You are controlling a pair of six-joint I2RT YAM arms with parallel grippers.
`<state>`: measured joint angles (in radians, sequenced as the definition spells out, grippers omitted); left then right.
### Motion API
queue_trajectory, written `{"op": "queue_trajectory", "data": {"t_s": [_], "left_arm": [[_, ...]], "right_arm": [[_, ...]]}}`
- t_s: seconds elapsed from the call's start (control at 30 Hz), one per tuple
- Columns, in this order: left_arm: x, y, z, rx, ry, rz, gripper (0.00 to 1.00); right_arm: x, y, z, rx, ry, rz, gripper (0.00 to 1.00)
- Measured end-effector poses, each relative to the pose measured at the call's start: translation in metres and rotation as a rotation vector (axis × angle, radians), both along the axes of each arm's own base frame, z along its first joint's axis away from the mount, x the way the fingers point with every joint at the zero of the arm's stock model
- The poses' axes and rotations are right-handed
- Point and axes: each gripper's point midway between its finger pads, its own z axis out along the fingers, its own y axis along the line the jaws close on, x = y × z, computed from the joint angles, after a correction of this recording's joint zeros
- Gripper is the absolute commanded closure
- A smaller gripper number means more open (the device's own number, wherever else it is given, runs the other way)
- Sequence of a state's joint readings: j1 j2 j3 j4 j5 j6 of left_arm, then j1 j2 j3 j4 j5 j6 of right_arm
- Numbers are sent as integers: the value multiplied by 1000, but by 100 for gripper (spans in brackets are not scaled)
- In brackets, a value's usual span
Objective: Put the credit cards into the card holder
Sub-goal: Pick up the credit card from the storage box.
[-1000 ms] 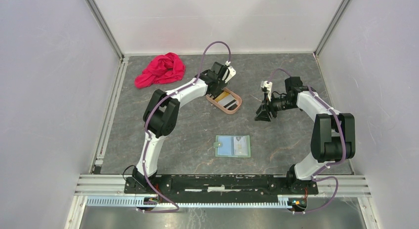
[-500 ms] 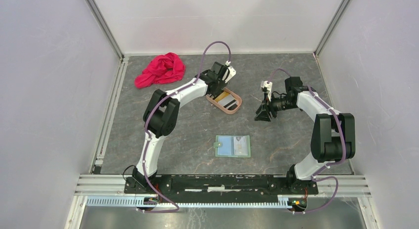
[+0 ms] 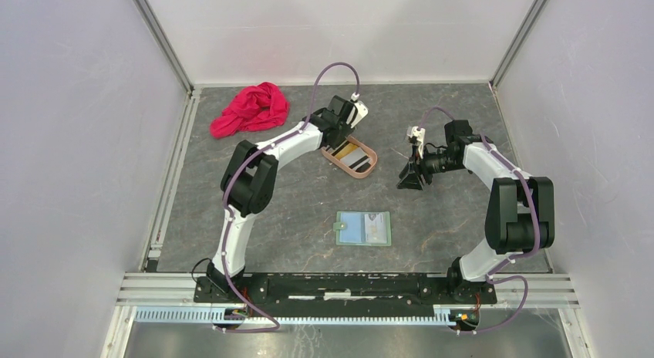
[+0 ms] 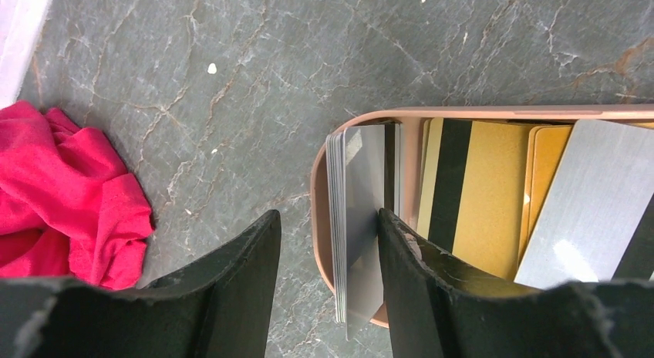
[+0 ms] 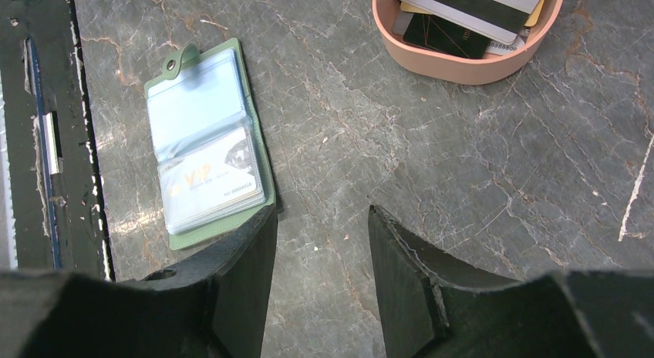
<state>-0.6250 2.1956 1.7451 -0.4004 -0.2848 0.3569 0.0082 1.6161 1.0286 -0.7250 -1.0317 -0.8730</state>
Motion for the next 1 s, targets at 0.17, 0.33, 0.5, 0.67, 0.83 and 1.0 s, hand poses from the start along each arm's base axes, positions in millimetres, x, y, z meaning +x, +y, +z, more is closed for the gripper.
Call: {"op": "queue_trajectory", "data": {"t_s": [0.17,0.33,0.5,0.67,0.83,1.0], "left_arm": [[2,-1,7,-12,-19,1,45],[2,-2,8,-14,-20,-1,49],[1,-3,7,-16,-16,-4,52],[0,-4,6,-16,-14,-7,54],[0,-4,6,-16,-14,-8,55],[0,-4,6,-17,-14,-8,58]], "right_arm": [[0,0,0,1,0,0,47],[0,0,0,2,-4,3,47],[0,0,0,3,-5,4,47],[0,0,0,3,-5,4,47],[-1,0,0,4,0,5,47],[-1,1,0,5,1,5,47]]}}
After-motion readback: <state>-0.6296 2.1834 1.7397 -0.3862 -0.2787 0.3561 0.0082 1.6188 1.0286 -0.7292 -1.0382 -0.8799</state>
